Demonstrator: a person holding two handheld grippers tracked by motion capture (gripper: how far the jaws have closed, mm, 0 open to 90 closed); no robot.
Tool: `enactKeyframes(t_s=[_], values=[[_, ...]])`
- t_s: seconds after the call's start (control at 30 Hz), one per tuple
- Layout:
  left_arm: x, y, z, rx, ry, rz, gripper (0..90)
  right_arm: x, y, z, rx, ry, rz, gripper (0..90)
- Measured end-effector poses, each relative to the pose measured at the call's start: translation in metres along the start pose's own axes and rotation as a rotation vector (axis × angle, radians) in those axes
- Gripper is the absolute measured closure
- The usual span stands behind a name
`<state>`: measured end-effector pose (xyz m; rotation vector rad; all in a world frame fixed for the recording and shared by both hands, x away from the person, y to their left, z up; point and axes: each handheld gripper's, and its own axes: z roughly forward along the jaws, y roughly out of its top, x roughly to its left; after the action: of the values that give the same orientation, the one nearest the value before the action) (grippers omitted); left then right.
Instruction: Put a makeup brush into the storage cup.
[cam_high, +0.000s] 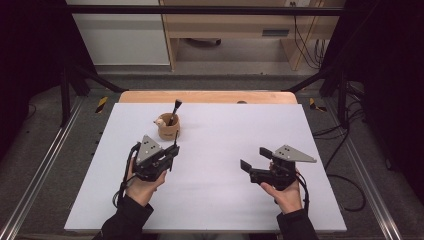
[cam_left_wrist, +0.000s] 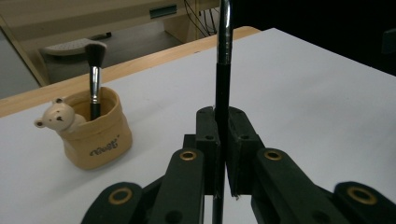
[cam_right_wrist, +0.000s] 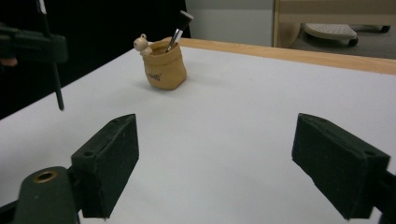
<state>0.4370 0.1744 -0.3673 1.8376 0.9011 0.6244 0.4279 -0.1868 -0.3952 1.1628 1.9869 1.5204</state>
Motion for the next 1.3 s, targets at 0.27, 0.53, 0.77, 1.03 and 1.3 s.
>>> enactKeyframes(t_s=[0.27,0.53,0.77,1.03,1.3], values=[[0.013,0.009,-0.01,-0.029,0.028,-0.014,84.2,-0.01,-0.008,-0.013,0.021,-0.039,-0.022,7.8],[0.024,0.015,-0.015,-0.043,0.047,-0.026,84.2,-0.021,-0.015,-0.026,0.021,-0.079,-0.012,4.6],[0.032,0.022,-0.016,-0.061,0.05,-0.034,84.2,-0.027,-0.017,-0.035,0.012,-0.108,-0.011,4.5],[0.04,0.027,-0.017,-0.077,0.056,-0.042,84.2,-0.032,-0.02,-0.039,0.015,-0.13,-0.008,4.3],[0.049,0.032,-0.014,-0.084,0.066,-0.049,84.2,-0.035,-0.021,-0.041,0.013,-0.14,-0.011,4.0]])
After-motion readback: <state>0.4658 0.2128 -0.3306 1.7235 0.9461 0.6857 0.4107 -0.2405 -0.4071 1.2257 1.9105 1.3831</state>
